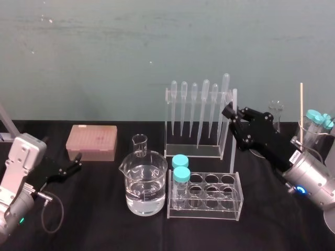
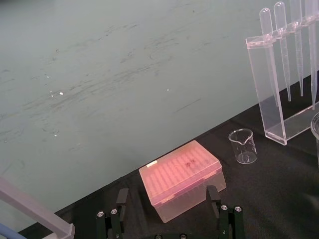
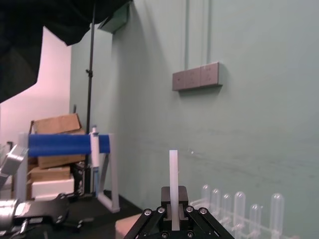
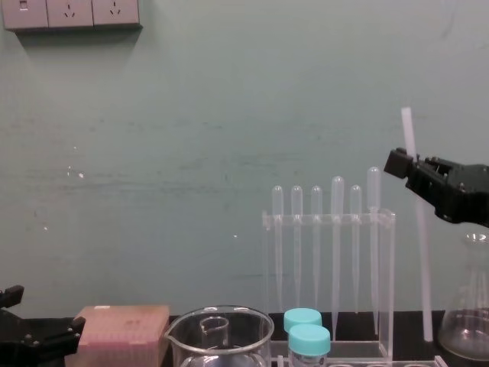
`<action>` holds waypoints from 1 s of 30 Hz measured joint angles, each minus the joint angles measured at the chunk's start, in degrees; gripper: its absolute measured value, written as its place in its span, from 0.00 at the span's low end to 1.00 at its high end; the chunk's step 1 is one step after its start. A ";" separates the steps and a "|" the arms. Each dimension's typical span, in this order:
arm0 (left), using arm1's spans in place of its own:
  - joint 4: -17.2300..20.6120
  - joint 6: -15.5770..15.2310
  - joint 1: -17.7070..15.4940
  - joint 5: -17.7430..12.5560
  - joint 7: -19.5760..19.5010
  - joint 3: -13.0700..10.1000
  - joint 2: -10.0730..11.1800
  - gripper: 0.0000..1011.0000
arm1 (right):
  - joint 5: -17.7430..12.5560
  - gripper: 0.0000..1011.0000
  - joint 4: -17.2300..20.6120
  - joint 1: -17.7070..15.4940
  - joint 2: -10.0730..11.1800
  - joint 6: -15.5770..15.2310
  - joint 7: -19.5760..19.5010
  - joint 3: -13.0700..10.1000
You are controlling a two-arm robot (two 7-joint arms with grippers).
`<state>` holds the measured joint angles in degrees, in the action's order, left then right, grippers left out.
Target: Pick up the stirring rod with one hand, then place it down.
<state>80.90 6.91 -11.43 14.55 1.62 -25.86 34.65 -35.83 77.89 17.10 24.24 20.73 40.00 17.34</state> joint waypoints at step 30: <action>0.00 0.00 0.00 0.00 0.00 0.00 0.00 0.99 | 2.54 0.07 -3.28 0.01 1.30 -3.05 2.54 3.21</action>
<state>80.90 6.91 -11.43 14.55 1.62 -25.86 34.65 -33.29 74.61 17.11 25.54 17.68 42.54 20.55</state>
